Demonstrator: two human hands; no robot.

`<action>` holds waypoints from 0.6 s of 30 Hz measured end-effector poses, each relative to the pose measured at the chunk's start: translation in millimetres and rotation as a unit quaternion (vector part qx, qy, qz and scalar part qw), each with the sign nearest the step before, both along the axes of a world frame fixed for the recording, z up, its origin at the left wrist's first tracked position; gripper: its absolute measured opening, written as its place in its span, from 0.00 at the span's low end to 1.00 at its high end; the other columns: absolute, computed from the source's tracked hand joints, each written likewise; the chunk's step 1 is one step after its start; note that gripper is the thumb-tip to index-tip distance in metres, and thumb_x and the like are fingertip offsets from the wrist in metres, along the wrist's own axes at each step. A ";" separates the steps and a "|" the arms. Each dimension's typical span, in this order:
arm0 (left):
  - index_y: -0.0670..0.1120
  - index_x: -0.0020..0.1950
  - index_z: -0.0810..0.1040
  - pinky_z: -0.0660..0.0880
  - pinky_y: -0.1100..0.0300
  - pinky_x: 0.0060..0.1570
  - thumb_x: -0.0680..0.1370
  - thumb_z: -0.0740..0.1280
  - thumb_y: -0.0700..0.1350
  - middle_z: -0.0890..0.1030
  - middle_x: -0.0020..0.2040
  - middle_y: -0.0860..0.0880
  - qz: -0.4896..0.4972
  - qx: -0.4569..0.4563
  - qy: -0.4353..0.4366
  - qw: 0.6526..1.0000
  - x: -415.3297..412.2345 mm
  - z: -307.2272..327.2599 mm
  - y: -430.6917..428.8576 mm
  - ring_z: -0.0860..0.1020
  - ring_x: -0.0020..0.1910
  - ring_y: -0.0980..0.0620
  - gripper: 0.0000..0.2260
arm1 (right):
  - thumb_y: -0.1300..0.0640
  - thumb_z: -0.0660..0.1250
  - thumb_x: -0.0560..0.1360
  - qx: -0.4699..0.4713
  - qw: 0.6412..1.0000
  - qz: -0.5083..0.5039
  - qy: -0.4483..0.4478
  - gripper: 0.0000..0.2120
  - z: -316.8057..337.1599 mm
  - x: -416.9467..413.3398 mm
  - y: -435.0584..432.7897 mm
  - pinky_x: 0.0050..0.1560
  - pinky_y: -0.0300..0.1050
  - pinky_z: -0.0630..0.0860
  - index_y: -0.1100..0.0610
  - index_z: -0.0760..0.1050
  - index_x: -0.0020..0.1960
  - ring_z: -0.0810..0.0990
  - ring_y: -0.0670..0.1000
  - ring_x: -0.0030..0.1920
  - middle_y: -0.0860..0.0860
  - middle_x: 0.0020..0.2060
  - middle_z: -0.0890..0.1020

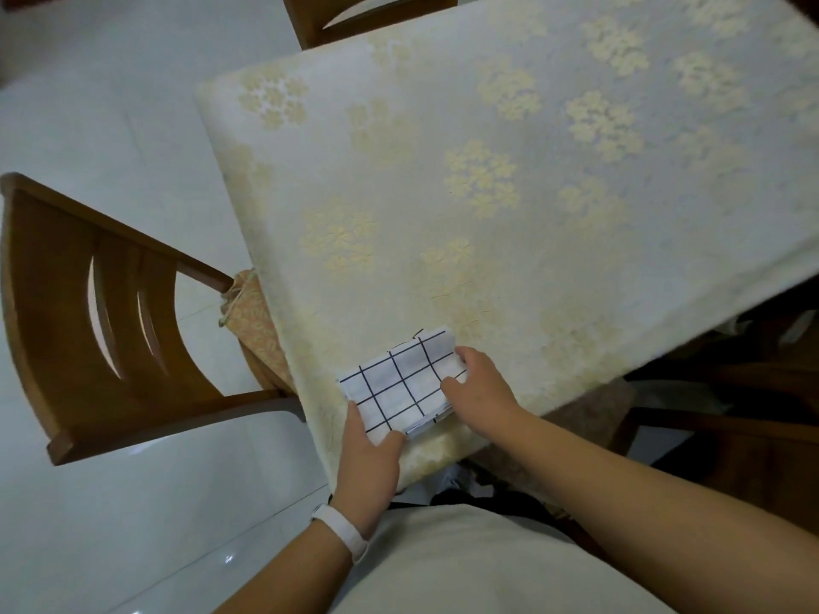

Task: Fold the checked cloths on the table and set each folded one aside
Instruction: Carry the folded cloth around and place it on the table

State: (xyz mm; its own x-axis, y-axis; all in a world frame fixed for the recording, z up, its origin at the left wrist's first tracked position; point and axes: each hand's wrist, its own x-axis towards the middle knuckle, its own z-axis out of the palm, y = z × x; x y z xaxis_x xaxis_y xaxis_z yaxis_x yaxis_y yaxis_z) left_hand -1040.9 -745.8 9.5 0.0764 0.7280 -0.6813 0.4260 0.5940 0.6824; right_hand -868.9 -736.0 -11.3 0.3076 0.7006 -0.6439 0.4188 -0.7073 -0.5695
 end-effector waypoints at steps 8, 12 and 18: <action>0.51 0.78 0.54 0.60 0.46 0.74 0.74 0.67 0.48 0.61 0.76 0.50 -0.014 -0.019 0.007 1.000 -18.3 -5.2 12.5 0.60 0.75 0.48 0.36 | 0.54 0.61 0.78 0.001 1.000 -0.023 0.006 0.29 4.5 4.7 -0.7 0.66 0.45 0.65 0.54 0.58 0.77 0.66 0.51 0.71 0.52 0.73 0.65; 0.49 0.79 0.53 0.59 0.52 0.72 0.77 0.66 0.41 0.58 0.78 0.47 -0.034 0.030 0.035 0.998 -26.0 0.7 36.1 0.58 0.75 0.50 0.34 | 0.55 0.62 0.78 0.002 0.998 -0.069 -0.009 0.27 9.8 11.1 -10.7 0.66 0.45 0.65 0.54 0.60 0.76 0.67 0.51 0.70 0.52 0.72 0.65; 0.46 0.78 0.59 0.60 0.61 0.65 0.79 0.65 0.45 0.62 0.76 0.48 -0.257 0.100 0.065 0.959 8.0 7.5 98.4 0.63 0.73 0.50 0.28 | 0.55 0.63 0.78 -0.048 0.949 -0.296 0.100 0.09 13.3 -4.1 -33.6 0.40 0.44 0.70 0.54 0.70 0.57 0.75 0.52 0.46 0.53 0.49 0.76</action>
